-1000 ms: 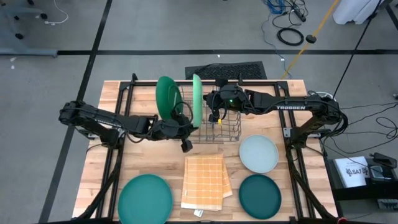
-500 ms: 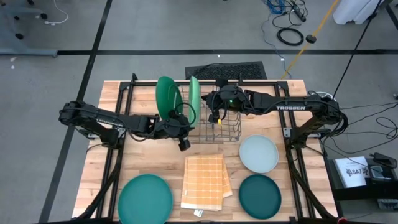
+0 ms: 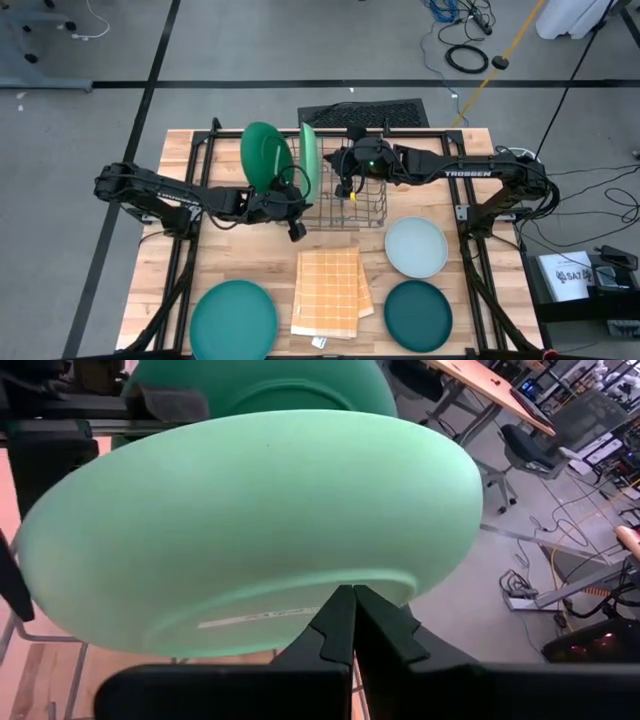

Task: Sort dishes
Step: Put the light green plate in the dish rack

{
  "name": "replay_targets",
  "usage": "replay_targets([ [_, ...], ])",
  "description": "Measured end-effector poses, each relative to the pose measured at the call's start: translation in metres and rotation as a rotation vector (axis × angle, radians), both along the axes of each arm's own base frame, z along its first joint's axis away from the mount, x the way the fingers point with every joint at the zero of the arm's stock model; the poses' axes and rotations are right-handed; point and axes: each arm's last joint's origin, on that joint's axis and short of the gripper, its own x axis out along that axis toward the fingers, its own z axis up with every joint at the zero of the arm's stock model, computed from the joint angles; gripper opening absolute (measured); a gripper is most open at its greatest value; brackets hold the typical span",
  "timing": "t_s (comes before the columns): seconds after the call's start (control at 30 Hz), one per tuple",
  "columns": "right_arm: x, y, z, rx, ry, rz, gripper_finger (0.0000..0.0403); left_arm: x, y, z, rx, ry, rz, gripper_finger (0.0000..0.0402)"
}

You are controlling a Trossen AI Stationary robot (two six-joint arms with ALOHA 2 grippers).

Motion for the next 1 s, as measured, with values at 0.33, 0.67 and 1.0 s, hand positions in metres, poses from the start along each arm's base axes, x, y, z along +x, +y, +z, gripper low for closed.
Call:
replay_targets([
  [0.33,0.0003,0.0018,-0.0001,0.0,0.002,0.006,0.0,0.0018,-0.0027,0.0008,0.082,0.006,-0.103,0.001],
  [0.67,0.0003,0.0023,-0.0002,0.0,0.003,0.007,0.0,0.0019,-0.0011,0.0007,0.086,0.012,-0.111,0.001],
  [1.0,0.0007,0.006,-0.0009,-0.001,0.01,0.019,0.0,0.0015,0.0037,0.0002,0.08,0.017,-0.078,0.0035],
])
